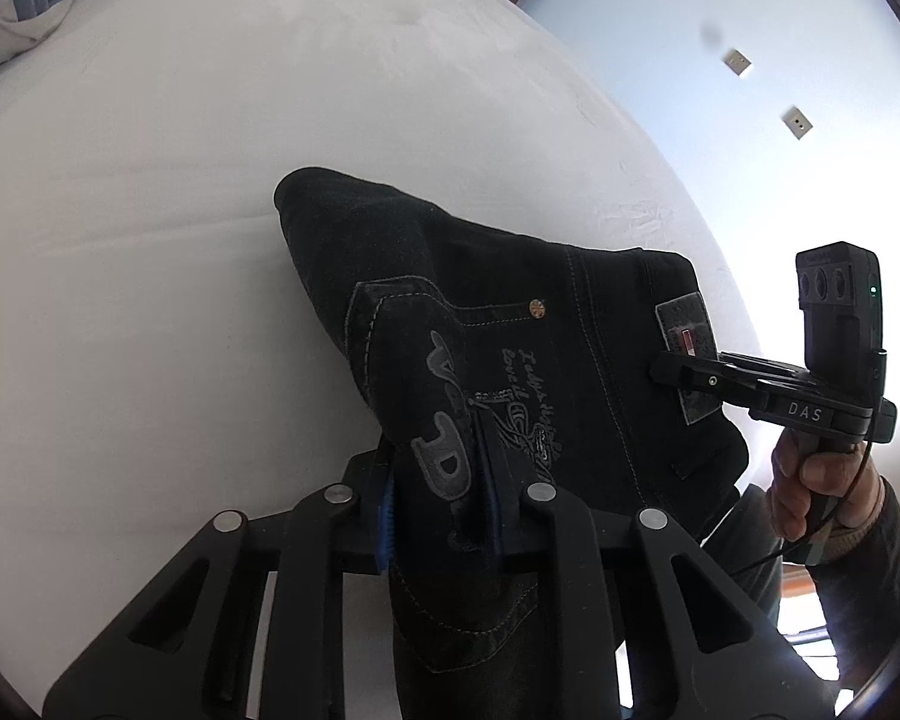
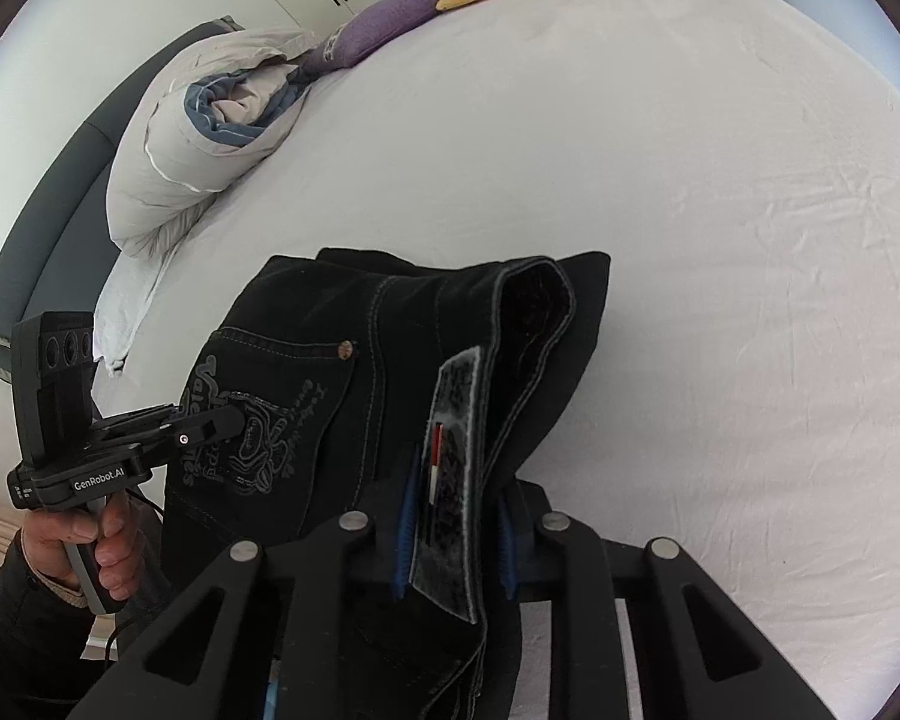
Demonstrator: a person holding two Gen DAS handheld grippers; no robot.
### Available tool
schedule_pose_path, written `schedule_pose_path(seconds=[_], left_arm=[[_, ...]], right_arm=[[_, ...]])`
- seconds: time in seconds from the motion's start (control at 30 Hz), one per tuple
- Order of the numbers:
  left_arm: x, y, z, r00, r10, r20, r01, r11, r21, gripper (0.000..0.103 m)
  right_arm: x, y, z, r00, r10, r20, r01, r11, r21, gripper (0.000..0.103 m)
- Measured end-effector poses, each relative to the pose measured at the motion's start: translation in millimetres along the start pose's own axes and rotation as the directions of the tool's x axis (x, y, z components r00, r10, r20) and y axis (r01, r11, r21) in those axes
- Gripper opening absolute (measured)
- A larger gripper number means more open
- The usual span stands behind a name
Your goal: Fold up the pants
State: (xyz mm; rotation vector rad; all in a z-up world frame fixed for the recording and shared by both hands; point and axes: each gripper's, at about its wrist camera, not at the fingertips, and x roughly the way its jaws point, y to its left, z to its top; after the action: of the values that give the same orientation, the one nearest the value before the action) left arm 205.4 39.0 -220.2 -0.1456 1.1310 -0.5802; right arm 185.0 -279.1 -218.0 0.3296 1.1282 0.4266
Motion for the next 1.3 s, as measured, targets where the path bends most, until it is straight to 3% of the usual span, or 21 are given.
schedule_pose_path(seconds=[0.13,0.33,0.5,0.63,0.7,0.77,0.8,0.9,1.03,1.1,1.13,1.17,1.2,1.23,1.3], left_arm=[[-15.2,-11.6,21.1,0.999,0.009,0.045,-0.011,0.999,0.041,0.020],[-24.3,-10.6,81.0,0.991,0.063,0.114,-0.074,0.992,0.102,0.020],[10.3,14.5,120.5,0.991,0.099,0.093,-0.107,0.990,0.087,0.020],[49.0,36.1,125.9,0.990,0.130,0.049,-0.133,0.989,0.068,0.020],[63.7,46.5,121.5,0.990,0.137,0.038,-0.139,0.989,0.045,0.025],[69.8,53.3,118.6,0.990,0.137,0.046,-0.138,0.990,0.021,0.031],[70.8,56.8,117.0,0.990,0.134,0.054,-0.134,0.991,0.007,0.038],[69.0,65.6,107.1,0.988,0.143,0.064,-0.142,0.990,-0.023,0.054],[39.2,60.9,90.7,0.970,0.200,0.134,-0.199,0.980,-0.024,0.057],[11.8,47.5,83.1,0.949,0.236,0.210,-0.239,0.971,-0.008,0.063],[-4.6,37.0,79.2,0.928,0.258,0.269,-0.268,0.963,0.002,0.066],[-26.7,22.5,69.2,0.897,0.276,0.344,-0.298,0.954,0.012,0.076],[-48.1,8.0,59.9,0.857,0.298,0.420,-0.335,0.942,0.016,0.091],[-66.7,-5.1,52.5,0.813,0.316,0.489,-0.372,0.928,0.020,0.099],[-103.5,-34.7,34.3,0.695,0.373,0.615,-0.485,0.874,0.019,0.103]], right_arm=[[-16.4,12.7,15.0,0.999,0.003,0.053,-0.001,0.999,-0.044,0.023],[-18.2,10.3,72.4,0.993,0.020,0.116,-0.014,0.999,-0.047,0.023],[13.8,-14.9,110.8,0.994,0.043,0.104,-0.044,0.999,0.010,0.023],[47.1,-36.2,118.5,0.998,0.005,0.056,-0.008,0.999,0.050,0.024],[56.7,-47.8,115.2,0.999,0.005,0.047,-0.008,0.997,0.072,0.031],[60.5,-59.9,108.5,0.999,0.013,0.053,-0.018,0.994,0.106,0.051],[59.9,-65.1,105.1,0.998,0.026,0.064,-0.034,0.992,0.119,0.055],[50.6,-73.9,95.7,0.995,0.054,0.085,-0.066,0.987,0.144,0.063],[19.7,-70.7,83.4,0.989,-0.039,0.142,0.017,0.988,0.153,0.067],[-2.8,-60.2,75.5,0.978,-0.089,0.189,0.062,0.988,0.144,0.067],[-17.4,-51.1,70.9,0.967,-0.116,0.225,0.090,0.988,0.124,0.068],[-32.5,-40.5,66.1,0.955,-0.137,0.265,0.113,0.988,0.101,0.071],[-48.3,-29.5,60.8,0.938,-0.156,0.311,0.138,0.987,0.080,0.074],[-65.7,-16.6,54.4,0.914,-0.178,0.364,0.167,0.984,0.062,0.083],[-101.0,8.1,40.3,0.853,-0.212,0.476,0.218,0.975,0.045,0.096]])
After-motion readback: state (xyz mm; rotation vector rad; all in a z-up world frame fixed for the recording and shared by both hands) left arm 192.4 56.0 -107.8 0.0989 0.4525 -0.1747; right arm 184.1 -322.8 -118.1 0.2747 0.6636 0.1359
